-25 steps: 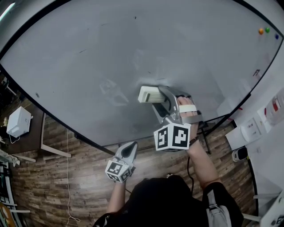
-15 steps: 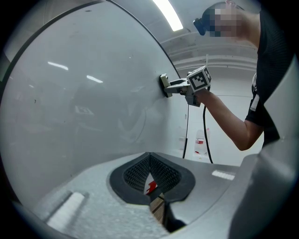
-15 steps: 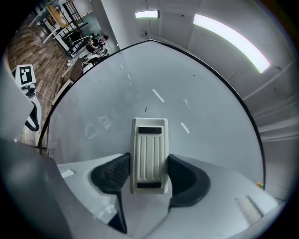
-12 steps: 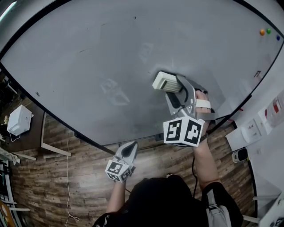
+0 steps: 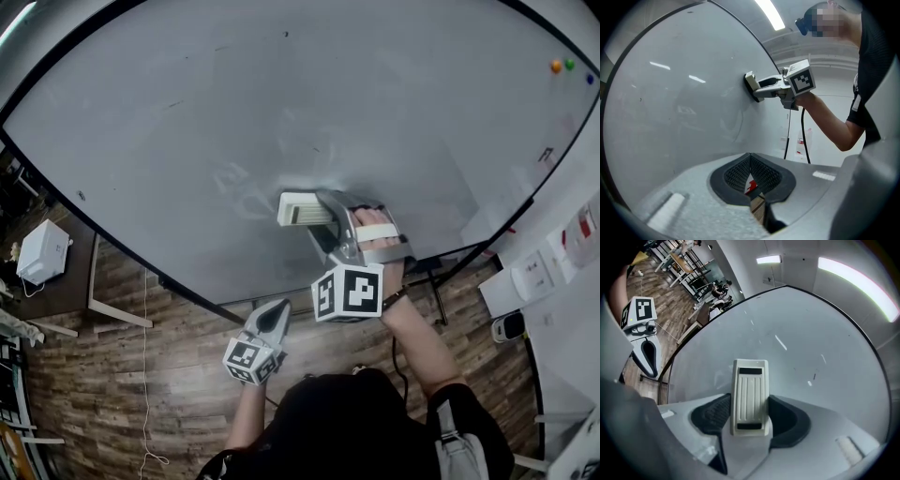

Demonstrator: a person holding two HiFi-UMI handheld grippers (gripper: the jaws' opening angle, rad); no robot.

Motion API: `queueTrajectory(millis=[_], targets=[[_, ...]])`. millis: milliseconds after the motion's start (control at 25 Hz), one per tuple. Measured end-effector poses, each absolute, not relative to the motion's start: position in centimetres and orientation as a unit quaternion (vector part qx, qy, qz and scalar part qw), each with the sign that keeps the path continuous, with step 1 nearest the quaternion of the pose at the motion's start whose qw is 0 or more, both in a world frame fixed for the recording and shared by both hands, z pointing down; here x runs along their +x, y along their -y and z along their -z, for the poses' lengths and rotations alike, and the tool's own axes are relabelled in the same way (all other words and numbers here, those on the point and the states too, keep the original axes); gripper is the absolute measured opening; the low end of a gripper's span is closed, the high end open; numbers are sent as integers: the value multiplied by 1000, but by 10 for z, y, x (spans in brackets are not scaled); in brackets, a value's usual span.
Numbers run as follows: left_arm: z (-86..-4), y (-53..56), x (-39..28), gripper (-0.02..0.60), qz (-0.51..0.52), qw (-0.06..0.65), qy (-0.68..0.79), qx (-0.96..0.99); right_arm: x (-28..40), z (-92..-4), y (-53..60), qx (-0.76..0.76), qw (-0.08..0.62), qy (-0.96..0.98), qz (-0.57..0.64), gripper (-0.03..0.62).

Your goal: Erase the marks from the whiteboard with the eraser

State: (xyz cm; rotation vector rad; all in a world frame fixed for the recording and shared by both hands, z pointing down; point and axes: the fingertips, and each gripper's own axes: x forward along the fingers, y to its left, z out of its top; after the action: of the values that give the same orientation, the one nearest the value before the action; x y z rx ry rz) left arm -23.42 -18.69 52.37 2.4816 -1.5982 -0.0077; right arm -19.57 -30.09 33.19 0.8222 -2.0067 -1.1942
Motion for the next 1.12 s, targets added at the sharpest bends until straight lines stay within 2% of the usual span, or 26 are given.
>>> queueTrajectory(millis=[280, 440, 840, 960, 1120], targets=[[-522, 190, -229, 9, 4, 90, 531, 843, -129, -258, 334, 413, 284, 753, 426, 250], [-526, 186, -227, 9, 0, 92, 529, 844, -98, -250, 346, 454, 285, 737, 413, 250], [-532, 173, -244, 9, -2, 102, 550, 829, -190, -319, 305, 350, 338, 729, 480, 250], [-535, 173, -250, 9, -2, 108, 556, 824, -191, -298, 305, 351, 320, 735, 484, 250], [-531, 176, -238, 9, -3, 105, 547, 830, -157, -260, 319, 393, 295, 731, 474, 250]])
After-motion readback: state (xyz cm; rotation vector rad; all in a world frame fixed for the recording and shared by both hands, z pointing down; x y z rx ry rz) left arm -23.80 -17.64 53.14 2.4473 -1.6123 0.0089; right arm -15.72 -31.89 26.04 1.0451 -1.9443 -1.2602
